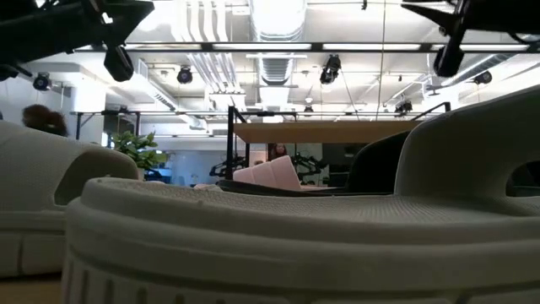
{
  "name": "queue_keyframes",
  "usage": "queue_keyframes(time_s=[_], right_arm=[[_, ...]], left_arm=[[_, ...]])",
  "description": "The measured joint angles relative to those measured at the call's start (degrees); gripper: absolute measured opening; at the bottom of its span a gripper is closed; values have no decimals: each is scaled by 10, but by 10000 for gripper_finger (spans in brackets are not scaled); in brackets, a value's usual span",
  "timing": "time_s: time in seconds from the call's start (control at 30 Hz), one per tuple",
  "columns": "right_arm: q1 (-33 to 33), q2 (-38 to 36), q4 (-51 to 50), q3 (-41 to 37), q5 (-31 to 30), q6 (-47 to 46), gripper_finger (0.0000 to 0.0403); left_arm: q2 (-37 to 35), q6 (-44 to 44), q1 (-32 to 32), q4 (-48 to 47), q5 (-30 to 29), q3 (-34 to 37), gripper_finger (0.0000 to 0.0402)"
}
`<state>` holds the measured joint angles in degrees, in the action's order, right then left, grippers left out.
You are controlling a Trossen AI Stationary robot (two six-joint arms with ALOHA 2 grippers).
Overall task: Pick and place slides into the shelf
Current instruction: Put the left pink slide on the shelf
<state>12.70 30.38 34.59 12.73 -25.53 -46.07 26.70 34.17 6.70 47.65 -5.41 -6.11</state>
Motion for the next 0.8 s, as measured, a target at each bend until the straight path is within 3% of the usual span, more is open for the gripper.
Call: queue_keyframes(time_s=[0.23,0.43,0.57,0.8], right_arm=[[-5,73,-23,74,-2,26,13],[-32,147,-285,198,-30,-20,26],[-44,206,-465,287,-30,-78,72],[-55,296,-597,394,-29,-111,176]], left_arm=[[0,-3,0,0,-8,0,6],[2,-5,1,-1,-28,-3,6],[0,-5,0,15,-28,-4,6],[3,-15,0,13,-22,-3,6]])
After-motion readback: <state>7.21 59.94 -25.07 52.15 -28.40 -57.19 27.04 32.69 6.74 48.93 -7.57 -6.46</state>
